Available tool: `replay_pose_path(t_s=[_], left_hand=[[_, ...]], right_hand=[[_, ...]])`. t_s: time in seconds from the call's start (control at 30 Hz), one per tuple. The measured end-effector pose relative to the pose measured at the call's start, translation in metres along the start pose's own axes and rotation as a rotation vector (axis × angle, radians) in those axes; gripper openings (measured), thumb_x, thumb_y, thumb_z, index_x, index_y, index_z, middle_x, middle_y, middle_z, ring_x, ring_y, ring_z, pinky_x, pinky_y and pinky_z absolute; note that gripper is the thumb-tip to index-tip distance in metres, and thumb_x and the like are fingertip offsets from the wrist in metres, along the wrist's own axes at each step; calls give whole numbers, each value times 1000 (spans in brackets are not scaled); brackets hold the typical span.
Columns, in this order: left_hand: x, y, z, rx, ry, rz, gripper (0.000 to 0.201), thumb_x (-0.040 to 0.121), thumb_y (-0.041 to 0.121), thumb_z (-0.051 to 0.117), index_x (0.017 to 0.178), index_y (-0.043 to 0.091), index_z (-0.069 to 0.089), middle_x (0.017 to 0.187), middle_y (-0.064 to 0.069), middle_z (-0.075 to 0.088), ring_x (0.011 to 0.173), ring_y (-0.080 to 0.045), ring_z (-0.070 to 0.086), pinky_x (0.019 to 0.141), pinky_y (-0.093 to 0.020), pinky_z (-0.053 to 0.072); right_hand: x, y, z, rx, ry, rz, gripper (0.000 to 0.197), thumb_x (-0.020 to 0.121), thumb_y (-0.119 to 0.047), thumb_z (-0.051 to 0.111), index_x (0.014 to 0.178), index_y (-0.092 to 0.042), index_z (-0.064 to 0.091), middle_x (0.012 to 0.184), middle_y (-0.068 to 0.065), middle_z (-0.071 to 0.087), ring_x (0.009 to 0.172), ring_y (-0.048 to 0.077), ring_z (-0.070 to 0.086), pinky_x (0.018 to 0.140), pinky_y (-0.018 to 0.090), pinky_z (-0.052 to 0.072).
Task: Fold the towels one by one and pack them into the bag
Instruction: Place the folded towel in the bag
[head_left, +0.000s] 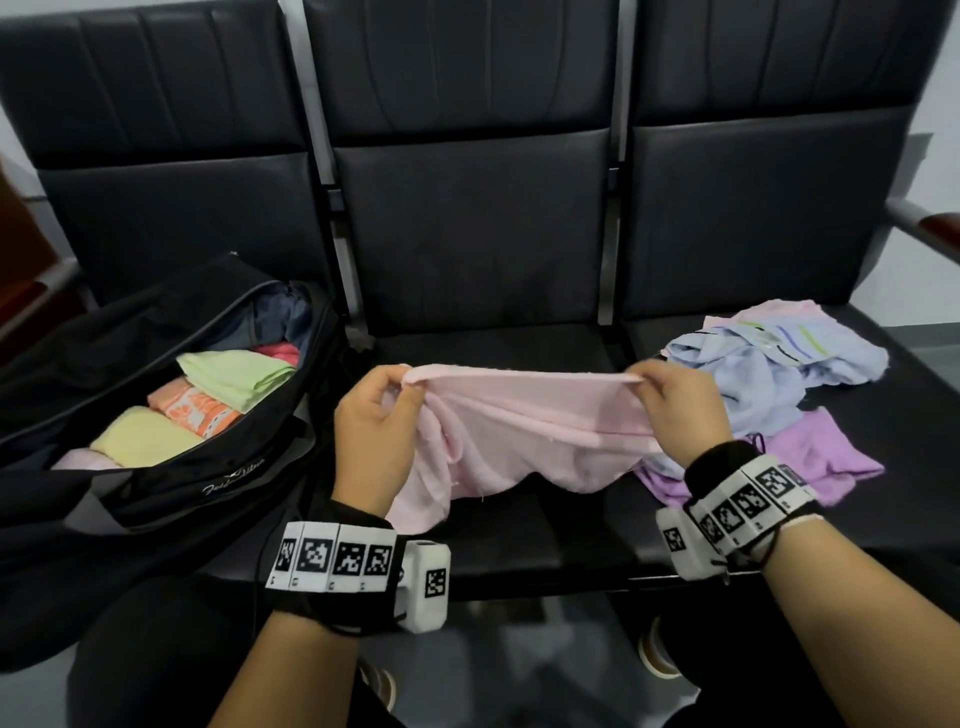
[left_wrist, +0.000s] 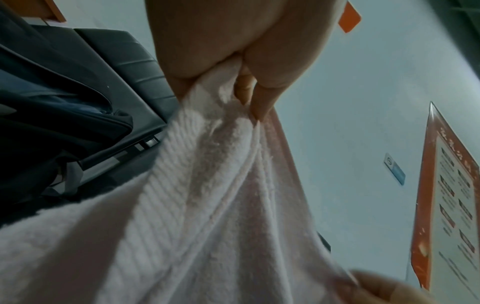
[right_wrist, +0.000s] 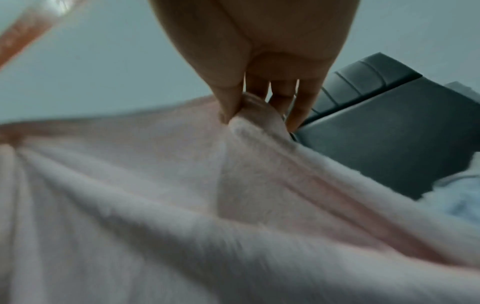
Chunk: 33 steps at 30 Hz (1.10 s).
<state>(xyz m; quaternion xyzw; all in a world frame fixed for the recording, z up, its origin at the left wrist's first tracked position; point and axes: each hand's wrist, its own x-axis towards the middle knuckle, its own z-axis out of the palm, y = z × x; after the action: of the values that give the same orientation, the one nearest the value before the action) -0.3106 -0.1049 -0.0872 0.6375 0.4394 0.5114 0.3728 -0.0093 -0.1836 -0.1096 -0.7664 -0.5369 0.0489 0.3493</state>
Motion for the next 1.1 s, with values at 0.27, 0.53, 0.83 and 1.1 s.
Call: replay_pose_path(t_s=[0.27,0.53,0.83,1.1], left_hand=[[18,3,-26,-48,244,3,11,85,36,60,76,33,65,76,9,64,76,-10,59,74,-34,50],[21,-9,-65,4,408,-50,17,84,31,57,72,39,66,69,18,62,73,-8,56,70,-31,49],[29,-6,-76,-1,497,8,17,89,24,57,77,33,64,74,12,62,74,-7,57,69,-24,47],[42,5,-54,20,413,-53,14,93,23,57,81,29,62,86,-1,65,82,-14,60,81,-43,53]], right_hand=[[0,-97,-15,488,170,-382,25,87,-8,56,95,-28,71,94,-21,70,91,-1,66,79,7,43],[-21,-33,46,154,-187,-181,14,92,-14,66,87,-28,66,84,-10,64,81,8,61,77,24,47],[-27,9,51,-48,-263,-41,12,96,-12,57,90,-15,66,84,2,61,81,21,61,75,29,44],[-16,-43,10,679,-173,-15,21,96,-5,54,98,-25,62,61,0,59,44,25,60,47,28,47]])
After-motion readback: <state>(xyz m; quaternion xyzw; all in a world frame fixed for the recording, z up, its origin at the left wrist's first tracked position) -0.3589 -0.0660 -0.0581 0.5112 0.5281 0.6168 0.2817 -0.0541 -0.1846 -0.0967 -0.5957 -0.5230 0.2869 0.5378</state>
